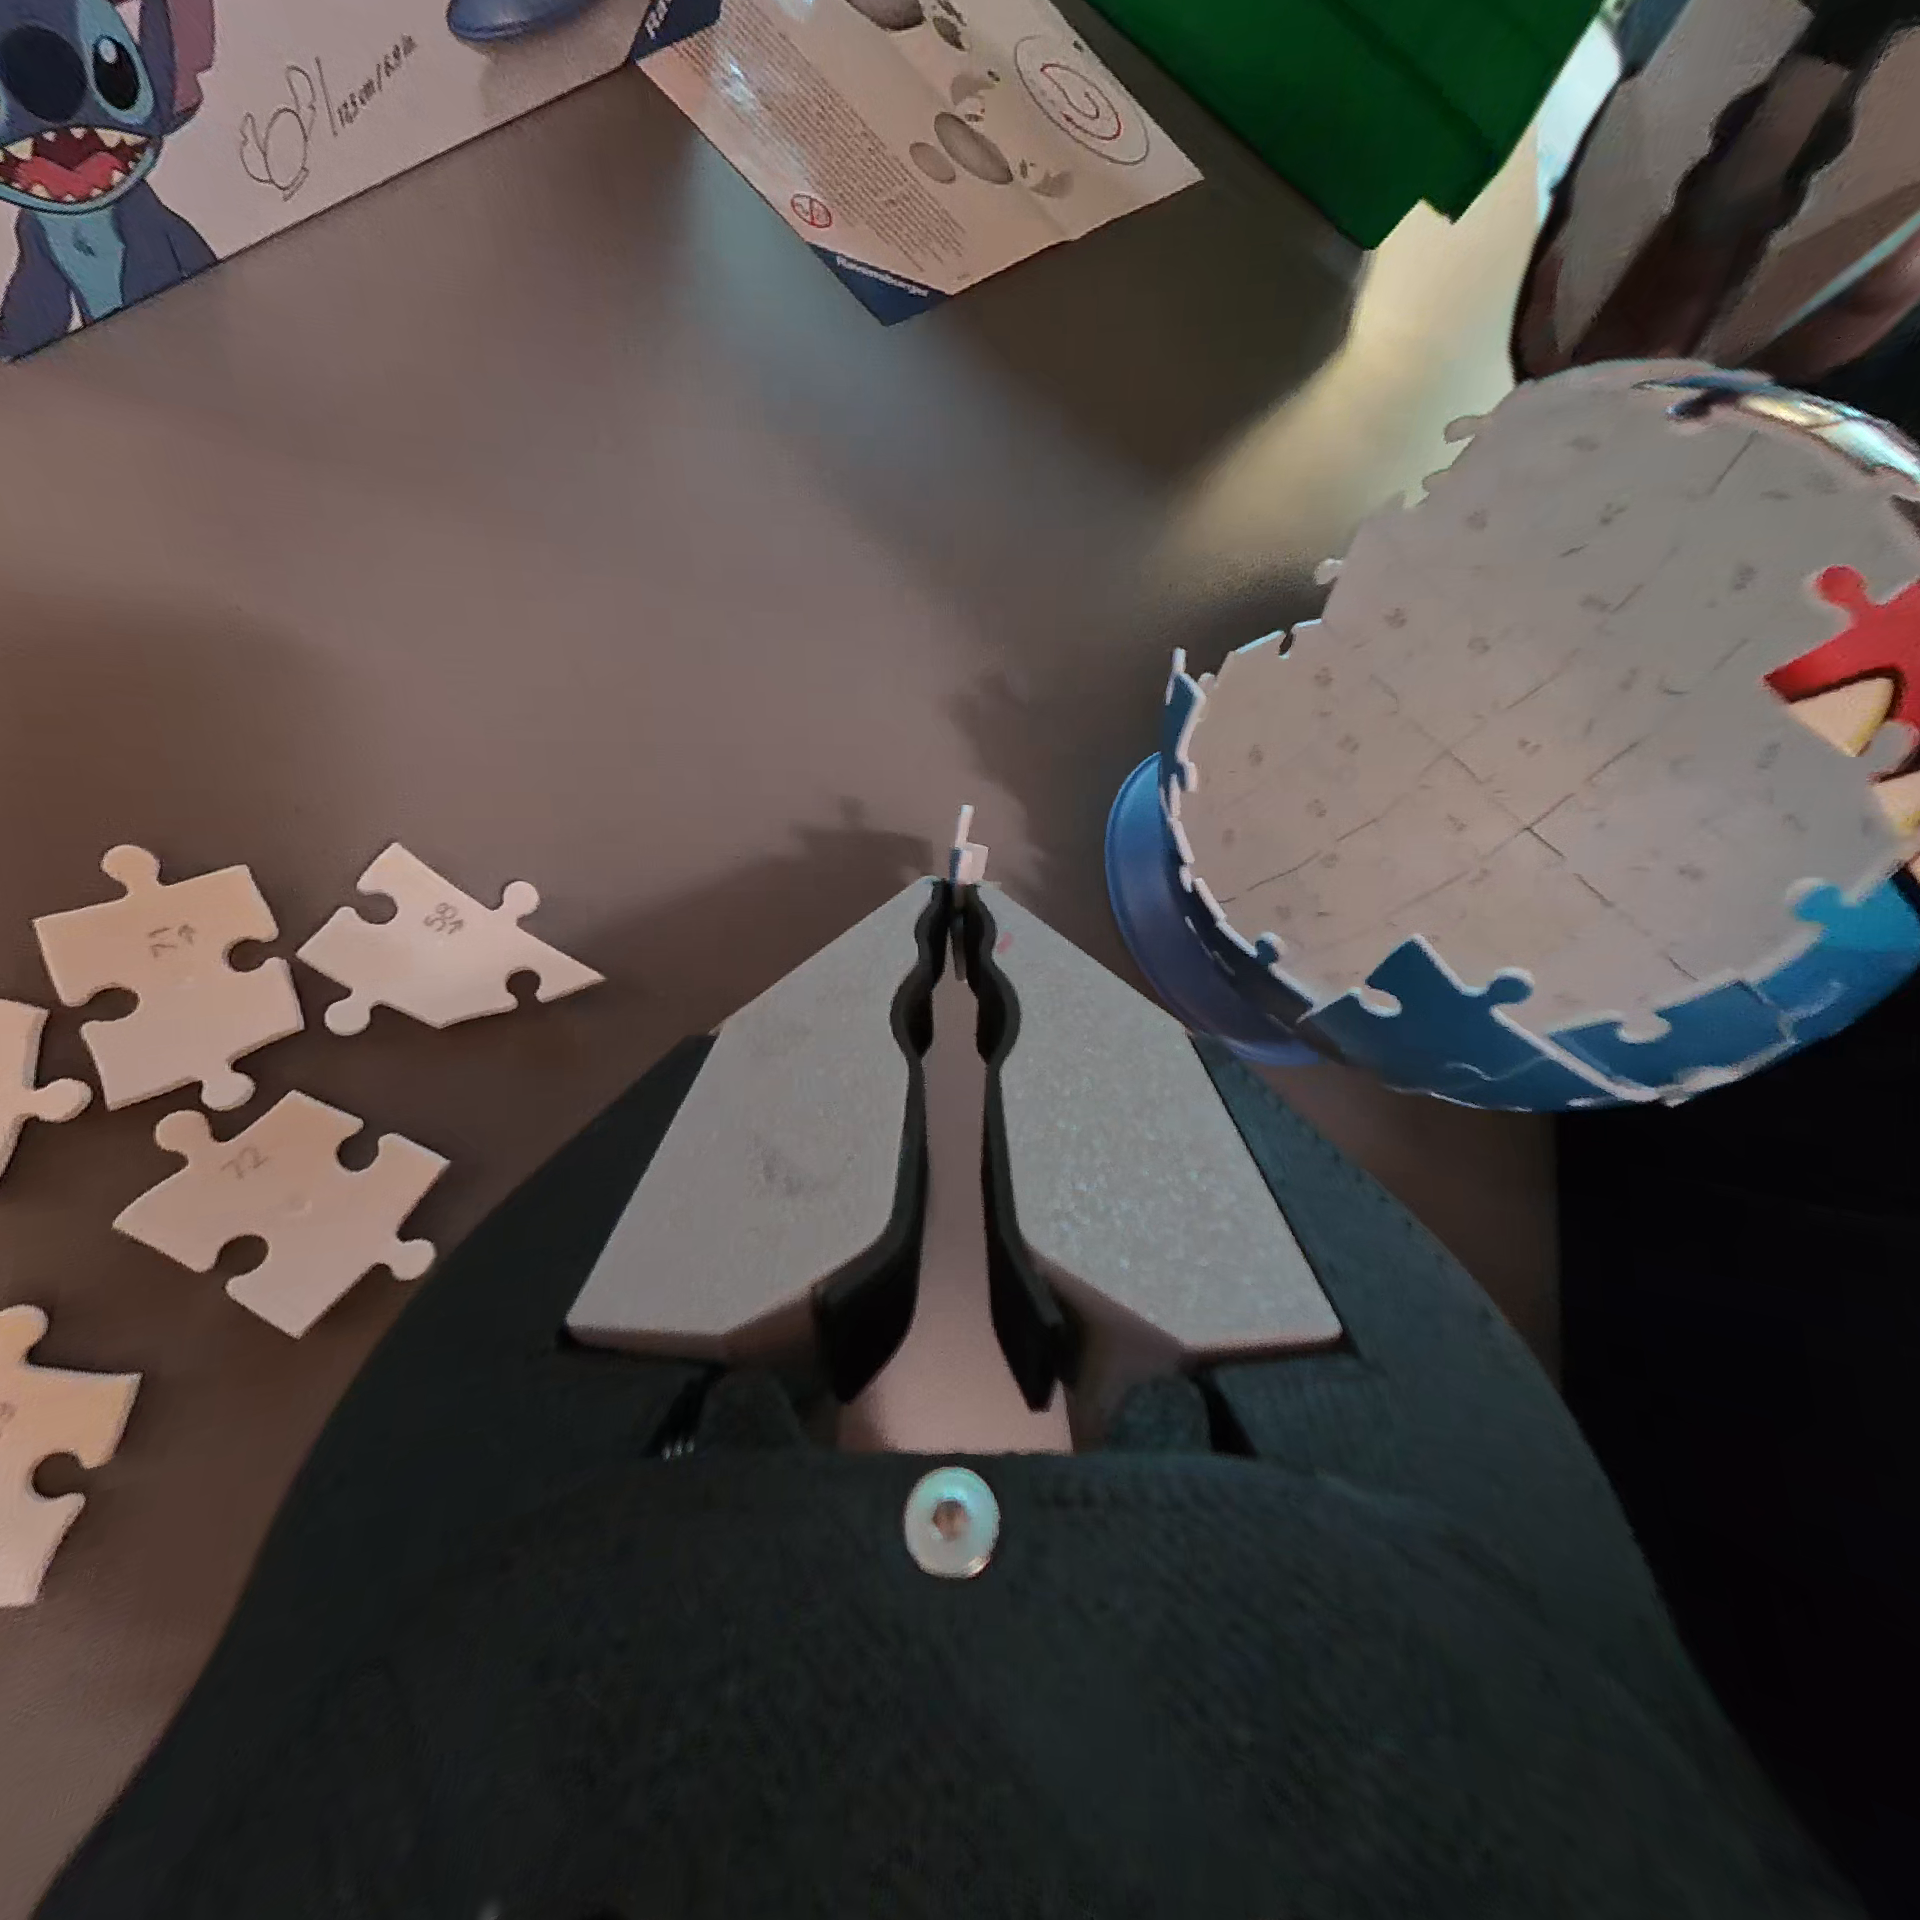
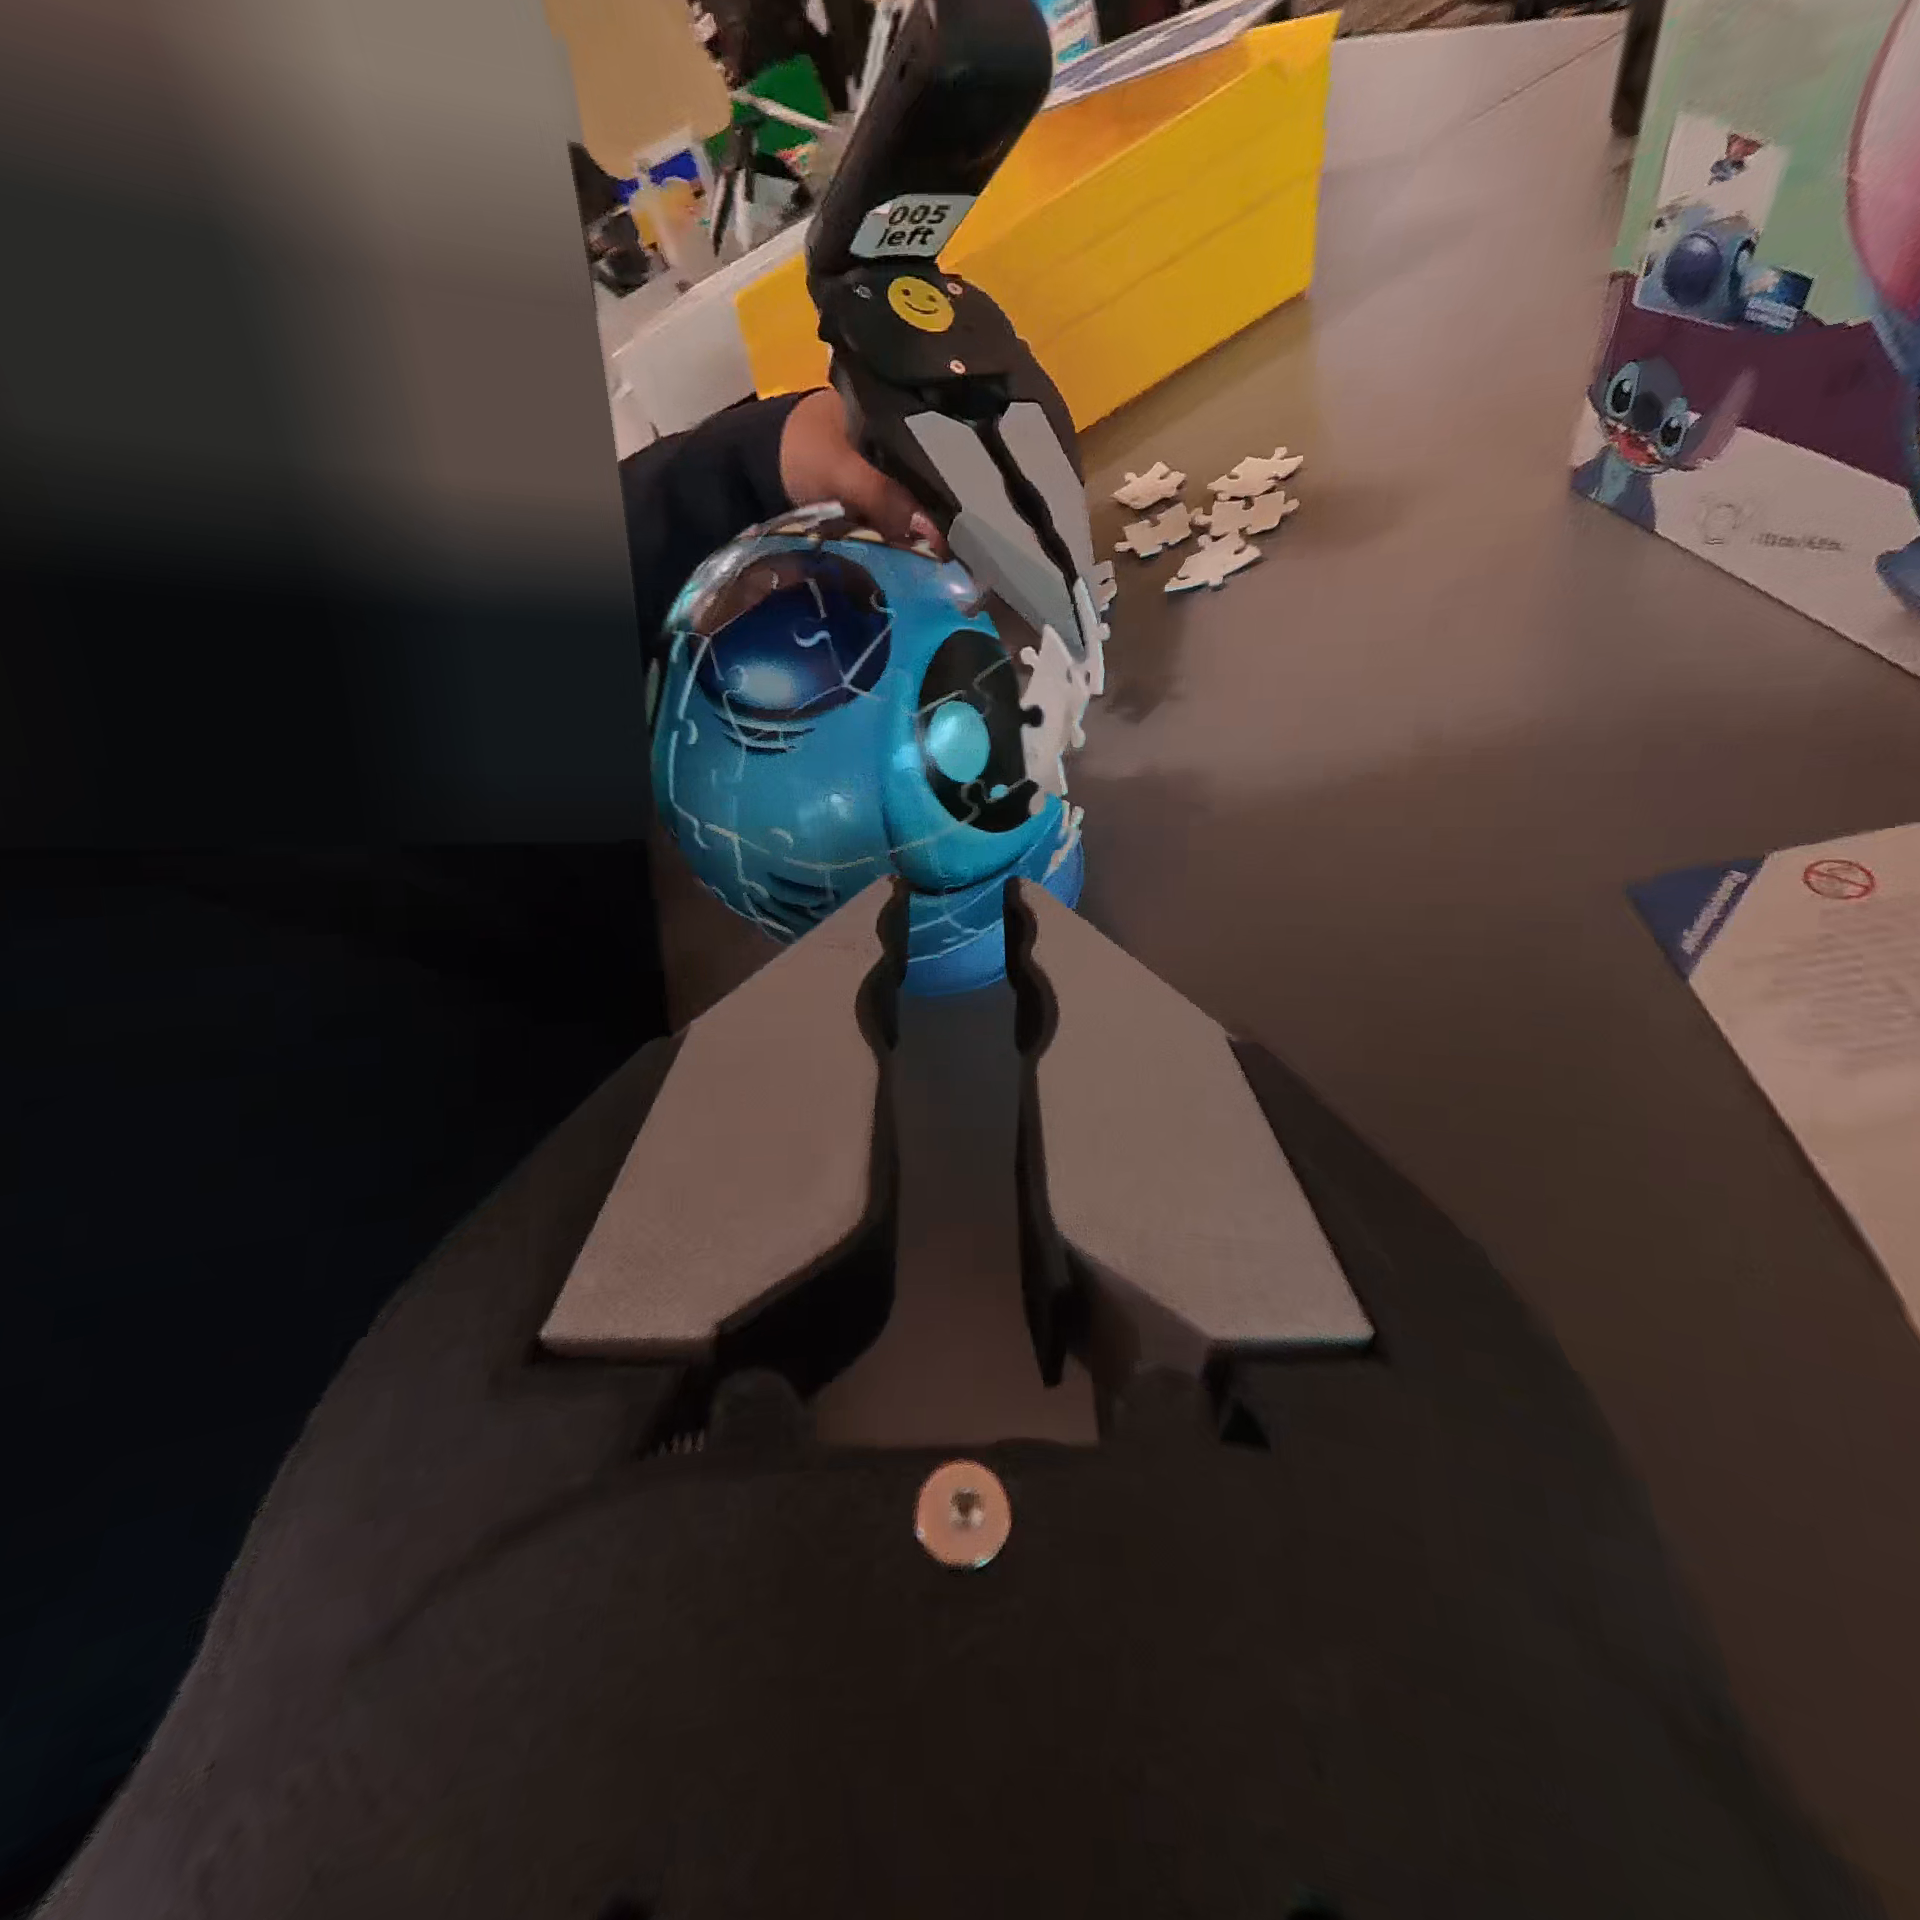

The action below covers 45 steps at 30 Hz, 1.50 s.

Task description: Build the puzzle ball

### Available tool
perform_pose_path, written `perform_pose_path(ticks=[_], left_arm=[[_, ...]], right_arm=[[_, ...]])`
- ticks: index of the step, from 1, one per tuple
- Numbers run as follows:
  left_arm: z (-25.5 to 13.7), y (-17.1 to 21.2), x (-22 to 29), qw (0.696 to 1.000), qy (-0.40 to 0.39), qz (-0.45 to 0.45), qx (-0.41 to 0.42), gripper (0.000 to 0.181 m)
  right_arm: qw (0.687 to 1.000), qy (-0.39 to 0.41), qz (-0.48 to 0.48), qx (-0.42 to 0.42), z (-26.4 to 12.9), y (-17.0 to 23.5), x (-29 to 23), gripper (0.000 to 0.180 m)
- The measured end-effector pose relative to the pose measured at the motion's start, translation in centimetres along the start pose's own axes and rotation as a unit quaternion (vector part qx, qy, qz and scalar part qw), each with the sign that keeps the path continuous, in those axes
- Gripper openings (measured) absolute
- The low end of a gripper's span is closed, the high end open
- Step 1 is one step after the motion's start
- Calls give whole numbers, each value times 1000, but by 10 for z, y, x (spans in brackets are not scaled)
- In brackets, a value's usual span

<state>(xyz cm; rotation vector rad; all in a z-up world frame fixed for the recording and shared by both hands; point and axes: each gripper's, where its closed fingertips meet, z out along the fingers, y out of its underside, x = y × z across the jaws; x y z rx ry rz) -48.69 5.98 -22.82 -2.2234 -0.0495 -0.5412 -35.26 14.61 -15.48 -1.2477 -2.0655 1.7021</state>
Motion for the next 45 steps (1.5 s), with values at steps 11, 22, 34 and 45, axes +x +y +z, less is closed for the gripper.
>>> perform_pose_path(ticks=[11,22,34,45], left_arm=[[-2,8,22,1000,17,15,-1,0],[-2,15,41,998,59,19,-14,0],[-10,26,43,998,55,5,-21,0],[-42,-17,22,999,-14,22,45,0]], right_arm=[[998,24,47,31,30,16,-6,23],[999,11,42,12,36,13,2,19],[999,5,40,8,39,5,15,19],[1000,-17,16,7,24,-38,66,20]])
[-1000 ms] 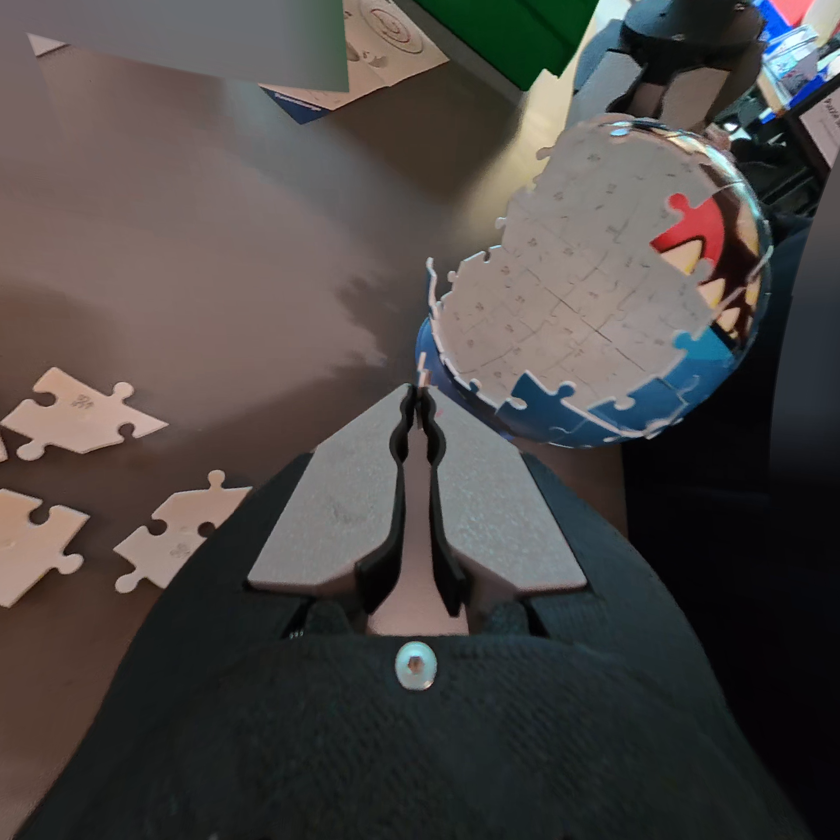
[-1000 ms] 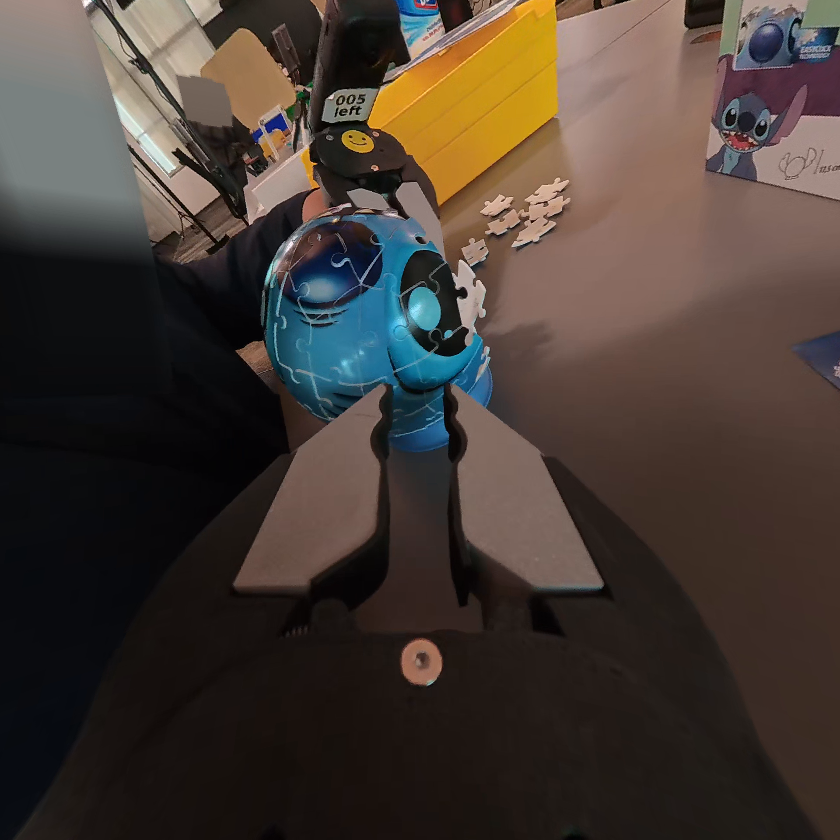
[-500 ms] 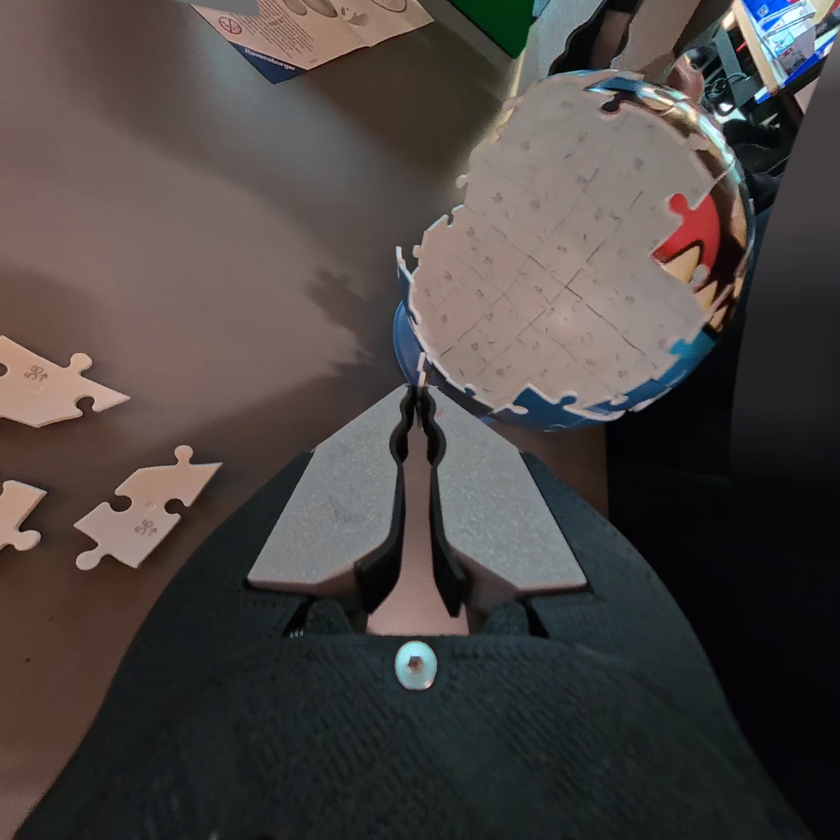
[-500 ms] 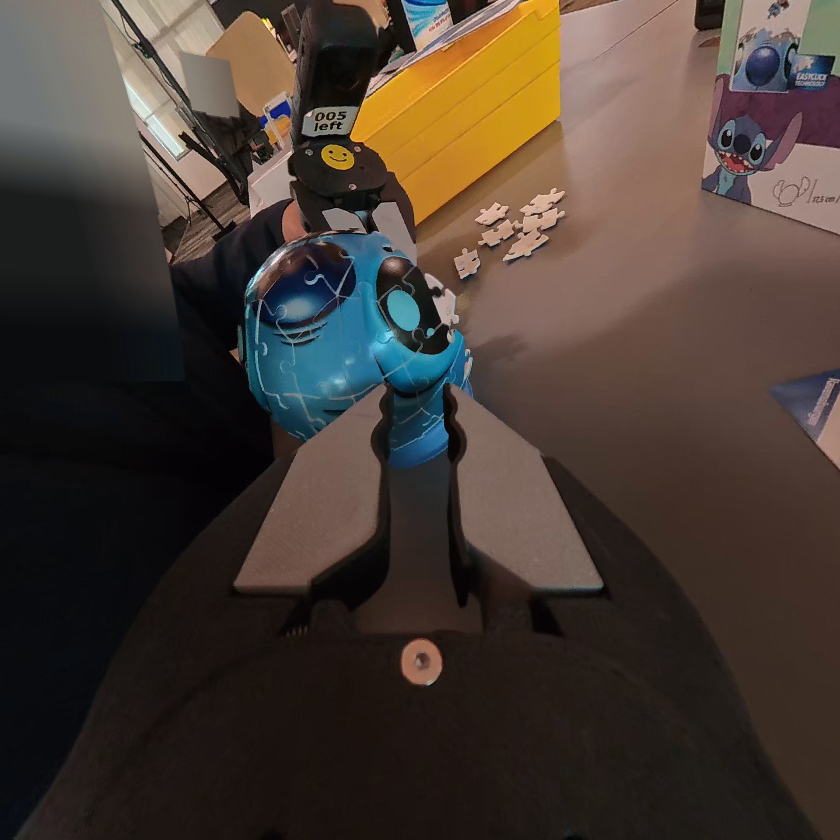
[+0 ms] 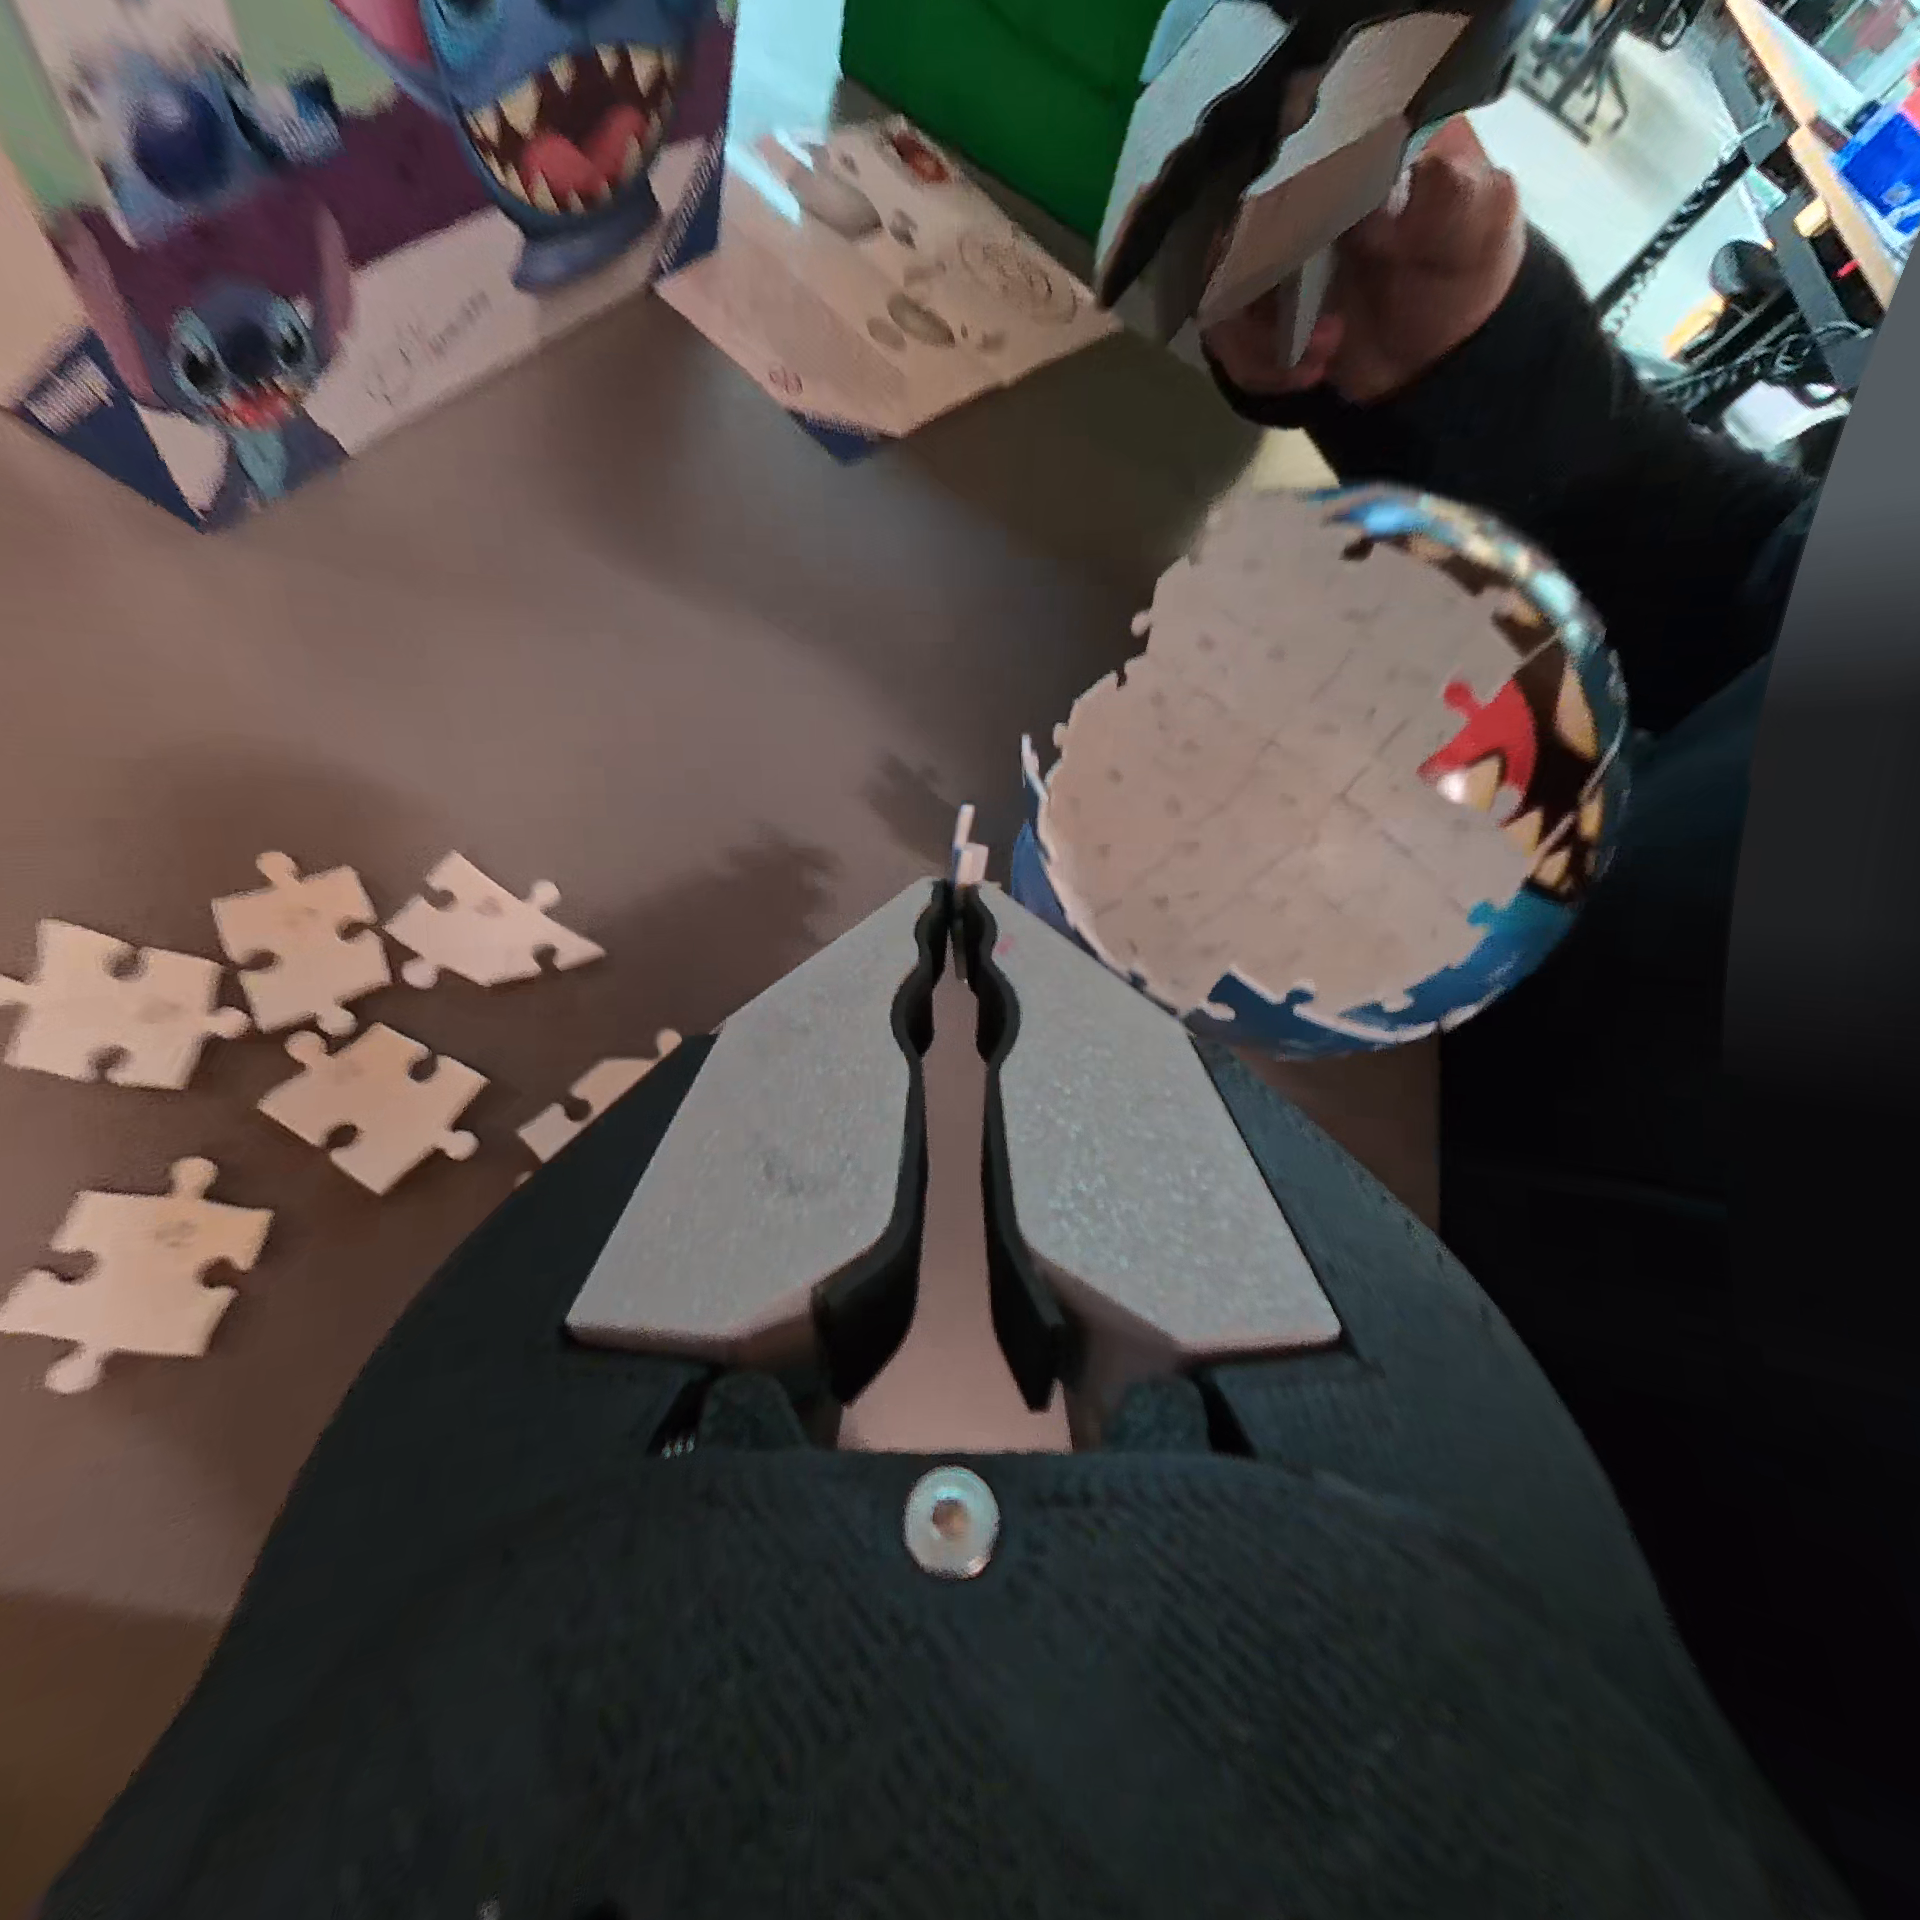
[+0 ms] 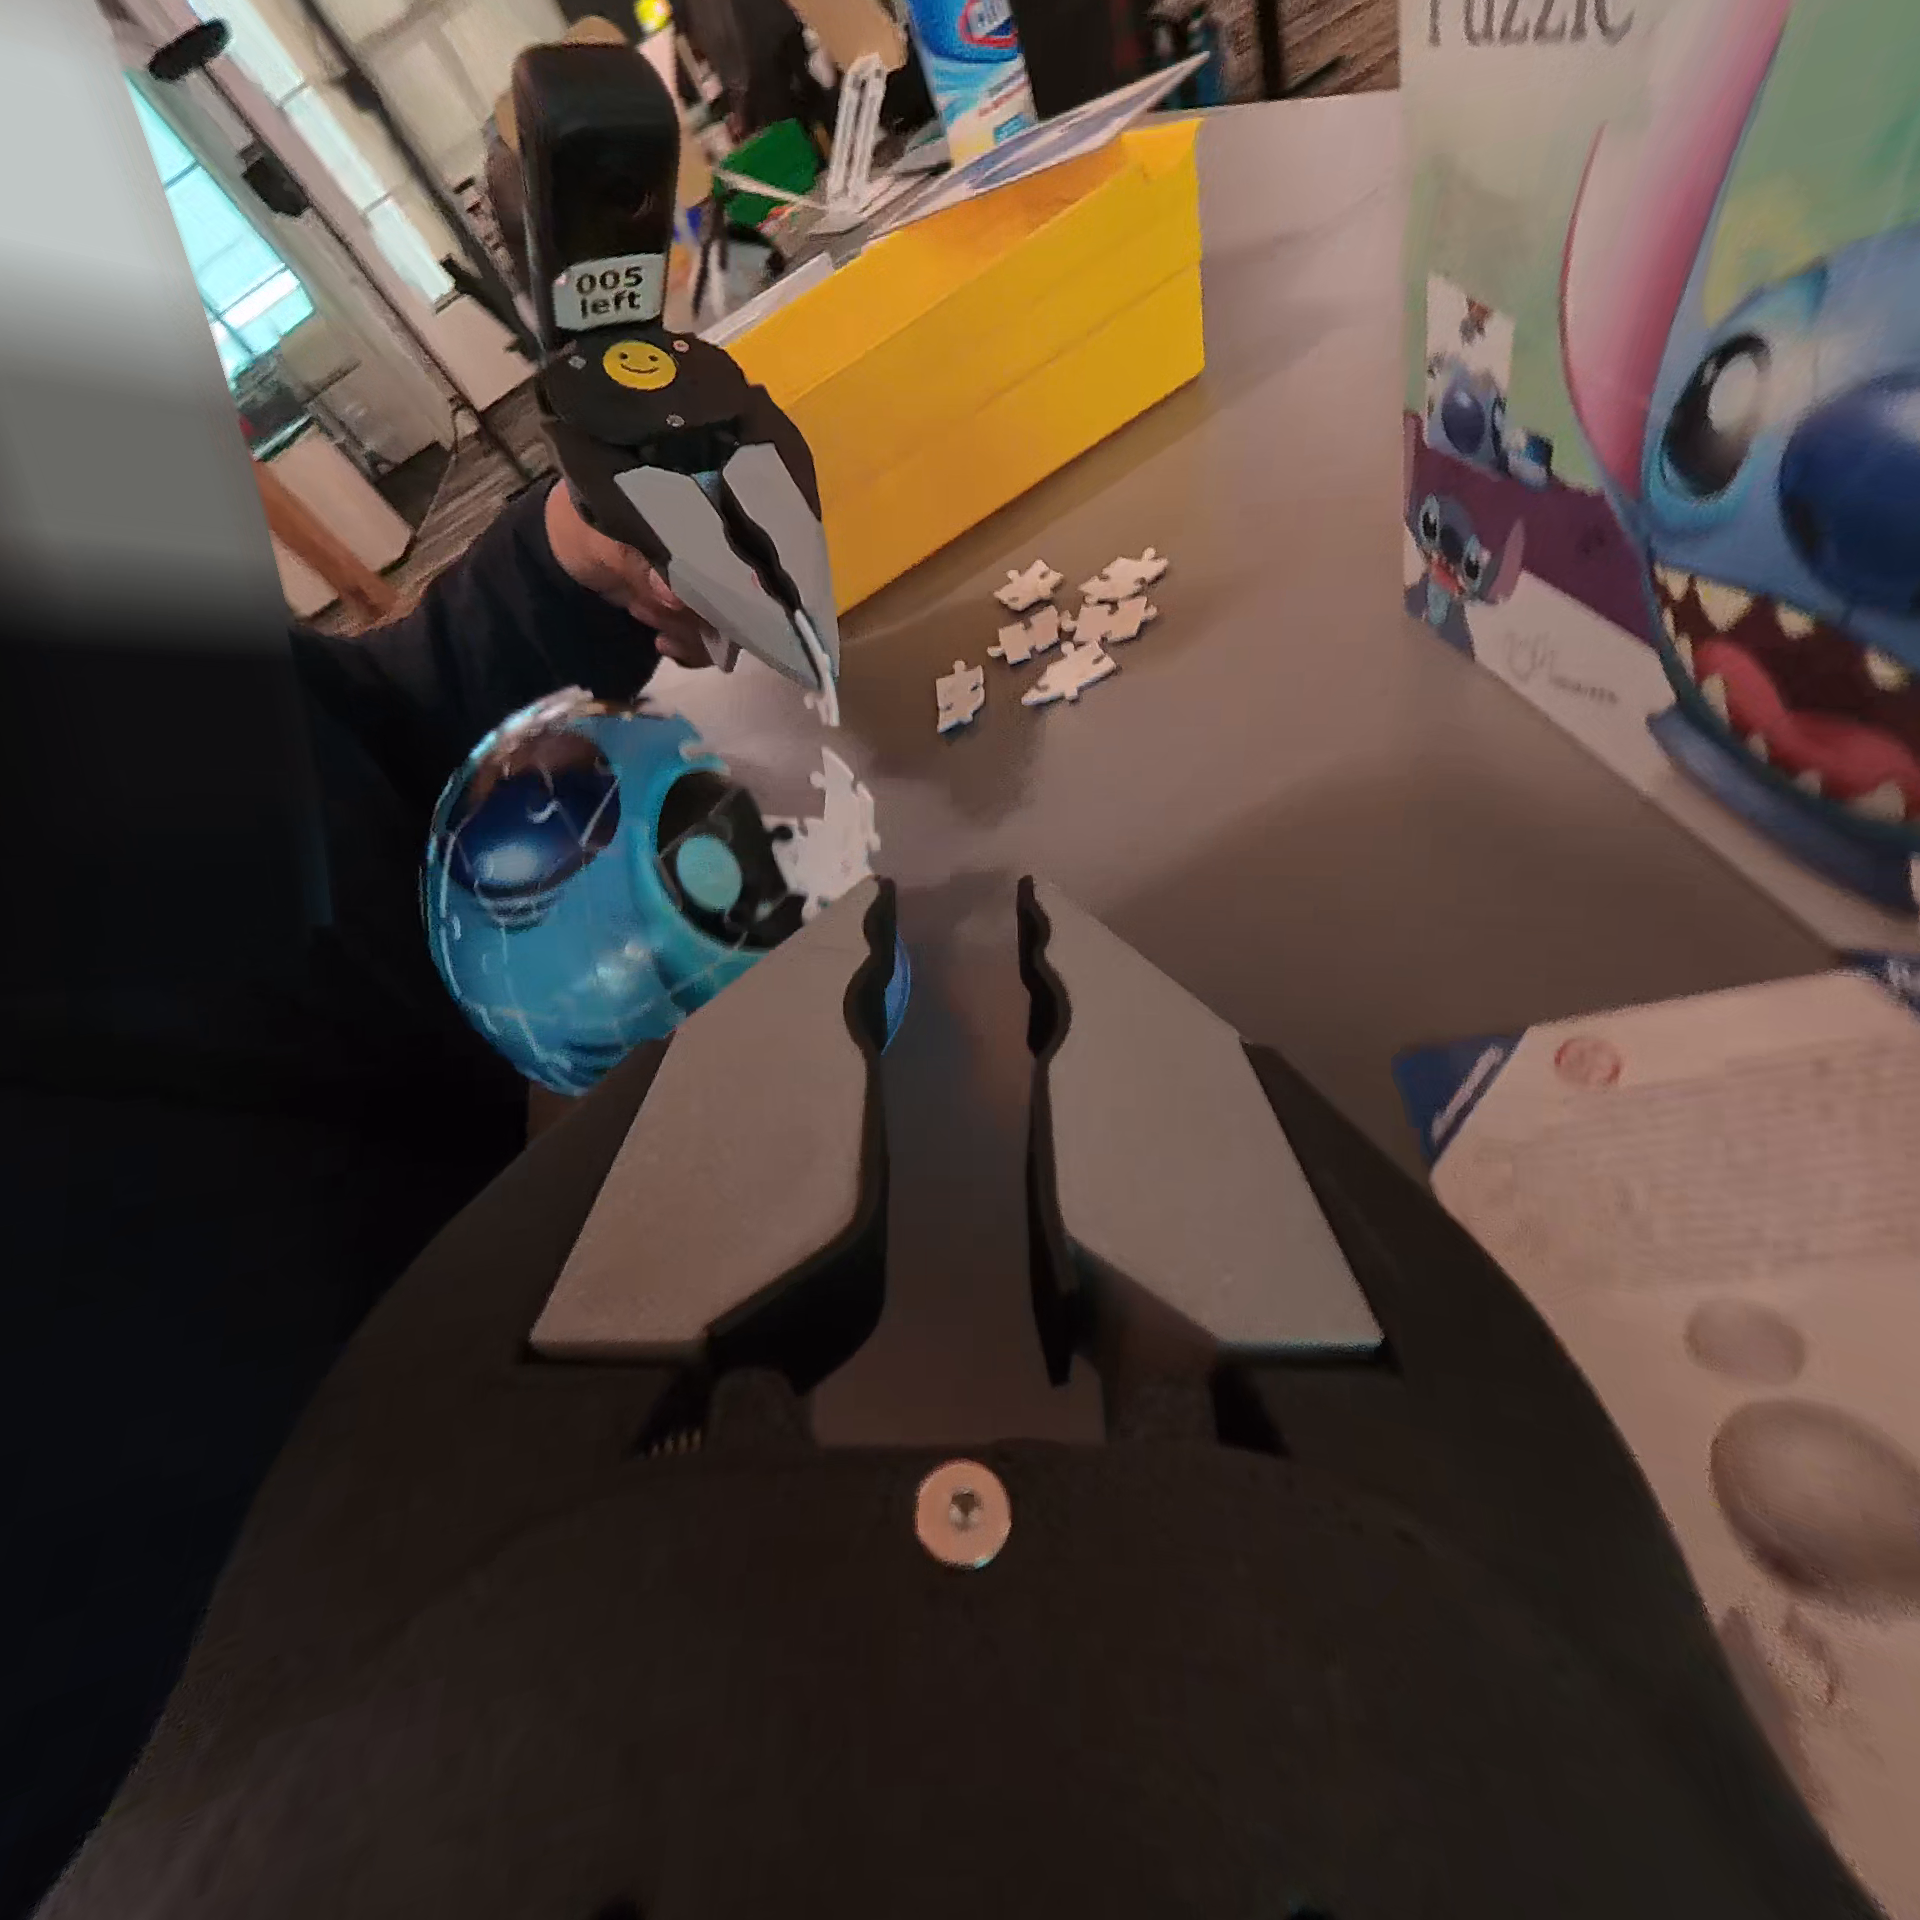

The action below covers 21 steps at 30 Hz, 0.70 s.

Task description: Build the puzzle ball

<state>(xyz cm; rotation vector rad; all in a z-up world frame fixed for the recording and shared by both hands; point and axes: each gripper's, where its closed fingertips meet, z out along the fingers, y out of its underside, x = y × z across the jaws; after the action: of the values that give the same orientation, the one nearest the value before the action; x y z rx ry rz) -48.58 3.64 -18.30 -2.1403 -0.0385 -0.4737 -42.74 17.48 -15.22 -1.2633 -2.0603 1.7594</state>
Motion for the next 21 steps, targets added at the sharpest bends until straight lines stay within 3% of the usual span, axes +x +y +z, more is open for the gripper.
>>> perform_pose_path(ticks=[6,11,18,21], left_arm=[[4,-36,-2,1000,3,18,9,0],[16,-47,-4,999,36,-24,20,0],[28,-48,-2,997,66,-34,10,0],[31,-48,-2,997,67,-28,4,0]], right_arm=[[995,-87,-36,-43,50,-41,0,18],[980,-174,-30,-92,89,-38,-22,16],[982,-145,-38,-115,110,-27,-14,14],[980,-155,-39,-117,110,-24,-17,5]])
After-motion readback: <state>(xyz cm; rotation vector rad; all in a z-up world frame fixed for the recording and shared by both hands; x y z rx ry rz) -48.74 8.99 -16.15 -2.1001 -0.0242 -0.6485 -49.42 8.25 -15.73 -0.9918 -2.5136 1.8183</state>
